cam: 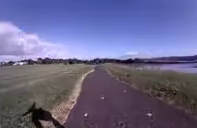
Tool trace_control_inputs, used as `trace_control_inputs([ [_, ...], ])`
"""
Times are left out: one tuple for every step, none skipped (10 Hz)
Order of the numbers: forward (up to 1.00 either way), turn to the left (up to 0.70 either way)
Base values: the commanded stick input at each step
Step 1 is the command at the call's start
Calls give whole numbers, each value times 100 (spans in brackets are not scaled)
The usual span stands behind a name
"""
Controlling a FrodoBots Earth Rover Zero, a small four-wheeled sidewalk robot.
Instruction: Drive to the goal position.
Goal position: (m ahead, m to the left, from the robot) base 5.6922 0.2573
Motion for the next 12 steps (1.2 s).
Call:
trace_control_inputs([
  [70,0],
  [70,5],
  [70,10],
  [70,14],
  [70,14],
  [70,3],
  [70,1],
  [70,0],
  [70,0],
  [70,0],
  [70,0],
  [70,0],
])
